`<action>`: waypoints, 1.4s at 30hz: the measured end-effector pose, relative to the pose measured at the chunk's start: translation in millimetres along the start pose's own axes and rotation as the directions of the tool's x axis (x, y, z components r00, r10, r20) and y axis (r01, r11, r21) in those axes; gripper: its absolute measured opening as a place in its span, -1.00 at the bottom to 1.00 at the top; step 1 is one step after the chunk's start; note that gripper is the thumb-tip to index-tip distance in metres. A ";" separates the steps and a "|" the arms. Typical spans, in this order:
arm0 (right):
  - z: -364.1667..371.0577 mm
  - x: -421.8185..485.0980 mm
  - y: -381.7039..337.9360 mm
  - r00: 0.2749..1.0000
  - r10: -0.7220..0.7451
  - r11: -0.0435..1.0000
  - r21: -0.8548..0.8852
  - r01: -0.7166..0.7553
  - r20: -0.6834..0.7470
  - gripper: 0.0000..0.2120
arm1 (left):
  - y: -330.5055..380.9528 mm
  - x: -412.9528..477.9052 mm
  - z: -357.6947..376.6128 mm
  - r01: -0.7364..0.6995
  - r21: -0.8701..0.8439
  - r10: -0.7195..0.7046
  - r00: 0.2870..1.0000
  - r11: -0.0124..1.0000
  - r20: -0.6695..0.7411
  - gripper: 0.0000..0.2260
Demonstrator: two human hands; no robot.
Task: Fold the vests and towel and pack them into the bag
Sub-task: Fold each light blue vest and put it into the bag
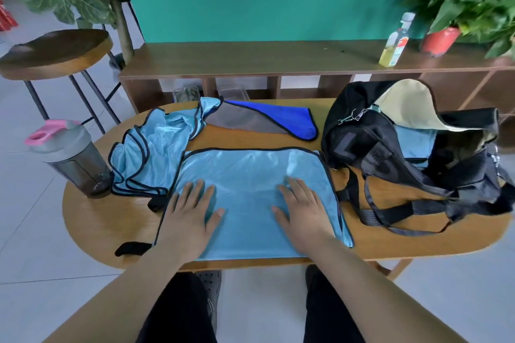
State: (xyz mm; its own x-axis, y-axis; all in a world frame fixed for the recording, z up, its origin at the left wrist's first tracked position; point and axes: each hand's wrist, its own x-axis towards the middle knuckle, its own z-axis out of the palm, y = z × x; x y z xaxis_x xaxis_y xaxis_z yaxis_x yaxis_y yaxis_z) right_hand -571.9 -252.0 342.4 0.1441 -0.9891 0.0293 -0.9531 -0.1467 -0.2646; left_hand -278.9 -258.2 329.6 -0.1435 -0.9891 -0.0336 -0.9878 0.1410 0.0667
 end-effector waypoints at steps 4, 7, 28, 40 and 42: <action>-18.7 -17.7 24.9 0.987 -0.024 0.999 -0.034 0.019 -0.162 -0.56 | 1.3 -3.5 -3.8 -0.009 -0.015 0.009 1.000 1.000 -0.025 -0.25; -32.1 -37.2 46.9 0.913 0.001 1.000 0.000 -0.001 -0.408 -0.73 | 6.9 -8.2 -10.8 -0.035 -0.044 0.032 0.997 0.998 -0.076 -0.25; -28.3 -99.5 97.1 0.947 0.025 0.962 0.264 0.064 -0.320 -0.58 | 168.8 -17.8 5.3 -0.578 -0.007 0.577 0.815 0.816 0.055 -0.39; -30.8 -107.5 107.0 0.792 0.396 0.914 0.278 -0.294 -0.464 -0.80 | 165.7 -18.8 6.4 -0.595 -0.017 0.595 0.803 0.804 0.029 -0.46; -33.1 -109.1 107.3 0.784 0.445 0.895 0.250 -0.370 -0.432 -0.77 | 164.5 -19.2 7.5 -0.595 -0.022 0.596 0.803 0.803 0.031 -0.46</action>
State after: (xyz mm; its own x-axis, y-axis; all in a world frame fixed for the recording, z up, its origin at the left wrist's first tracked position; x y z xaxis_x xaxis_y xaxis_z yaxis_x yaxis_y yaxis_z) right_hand -698.7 -160.1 342.7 -0.4263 -0.8454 0.3219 -0.8394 0.2371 -0.4890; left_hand -439.1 -215.7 333.8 -0.7056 -0.7084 -0.0180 -0.7065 0.7012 0.0958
